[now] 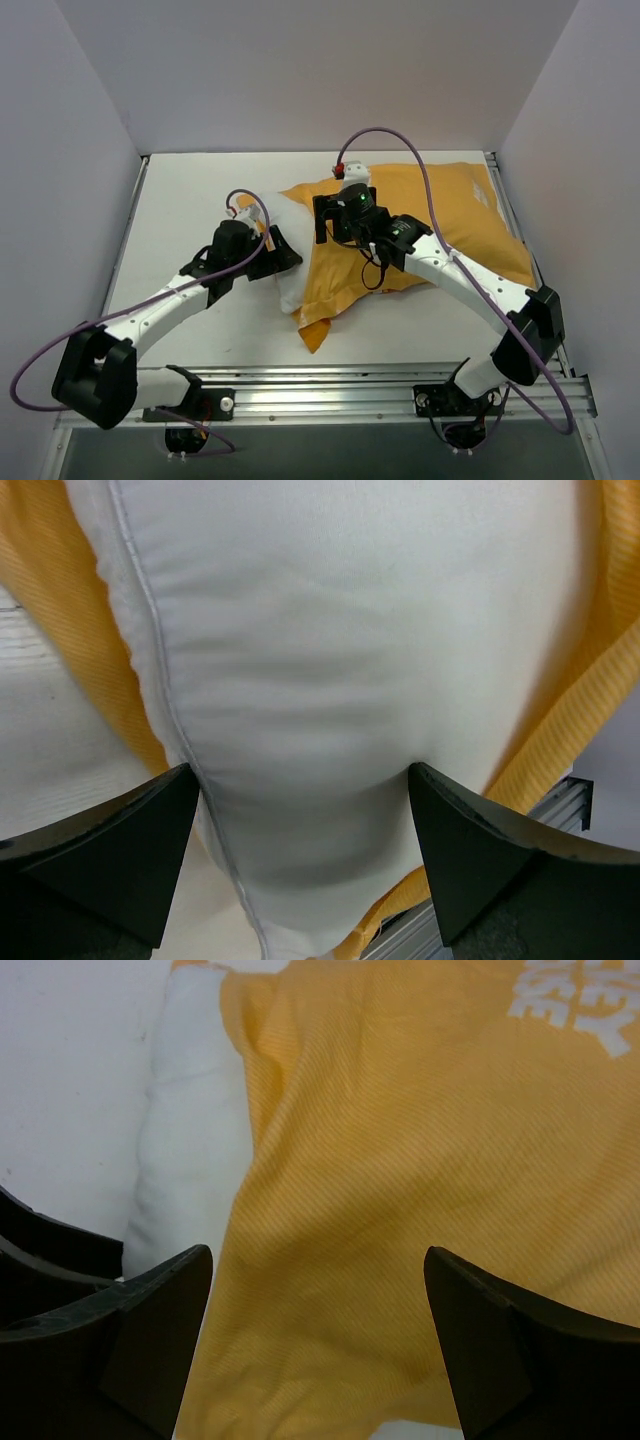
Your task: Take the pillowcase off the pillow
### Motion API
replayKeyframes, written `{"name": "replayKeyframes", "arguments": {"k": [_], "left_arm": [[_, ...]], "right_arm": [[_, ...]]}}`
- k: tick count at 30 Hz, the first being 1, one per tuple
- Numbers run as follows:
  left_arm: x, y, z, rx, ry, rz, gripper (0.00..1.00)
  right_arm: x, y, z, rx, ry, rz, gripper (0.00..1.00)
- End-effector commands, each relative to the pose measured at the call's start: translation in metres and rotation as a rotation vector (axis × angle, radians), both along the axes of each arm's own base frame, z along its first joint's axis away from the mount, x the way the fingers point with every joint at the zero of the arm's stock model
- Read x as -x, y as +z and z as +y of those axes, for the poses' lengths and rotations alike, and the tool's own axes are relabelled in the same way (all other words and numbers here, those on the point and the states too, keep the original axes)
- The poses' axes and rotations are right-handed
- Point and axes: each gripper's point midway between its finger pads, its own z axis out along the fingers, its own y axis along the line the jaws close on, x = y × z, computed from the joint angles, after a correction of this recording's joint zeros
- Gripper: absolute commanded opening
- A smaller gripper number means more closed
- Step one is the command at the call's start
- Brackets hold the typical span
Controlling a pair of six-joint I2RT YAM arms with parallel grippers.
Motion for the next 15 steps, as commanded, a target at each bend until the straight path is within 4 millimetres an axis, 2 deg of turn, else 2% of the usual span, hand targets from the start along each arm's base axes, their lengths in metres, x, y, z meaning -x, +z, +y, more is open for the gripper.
{"name": "replayKeyframes", "arguments": {"k": [1, 3, 5, 6, 9, 10, 12, 13, 15], "left_arm": [[-0.018, 0.039, -0.032, 0.151, -0.071, -0.096, 0.94], [-0.019, 0.032, -0.037, 0.167, -0.082, -0.079, 0.97], [-0.020, 0.027, -0.039, 0.174, -0.080, -0.065, 0.98], [-0.020, 0.028, -0.040, 0.180, -0.079, -0.068, 0.91], [-0.022, 0.030, -0.040, 0.186, -0.072, -0.073, 0.62], [-0.025, 0.032, -0.038, 0.187, -0.064, -0.079, 0.30], [-0.029, 0.047, -0.034, 0.192, -0.055, -0.100, 0.03], [-0.030, 0.054, -0.032, 0.192, -0.053, -0.115, 0.02], [-0.037, 0.083, -0.022, 0.202, -0.032, -0.162, 0.02]], "right_arm": [[0.008, -0.019, -0.007, 0.015, -0.043, 0.016, 0.82], [0.012, -0.037, -0.005, 0.016, -0.041, 0.049, 0.82], [0.012, -0.045, -0.003, 0.012, -0.045, 0.059, 0.82], [0.013, -0.056, -0.003, 0.023, -0.048, 0.075, 0.82], [0.009, -0.077, -0.007, 0.059, -0.079, 0.095, 0.74], [0.009, -0.083, -0.009, 0.072, -0.087, 0.101, 0.62], [0.004, -0.091, -0.022, 0.116, -0.142, 0.095, 0.42], [0.004, -0.096, -0.030, 0.138, -0.167, 0.100, 0.24], [-0.002, -0.100, -0.049, 0.156, -0.217, 0.104, 0.09]]}}
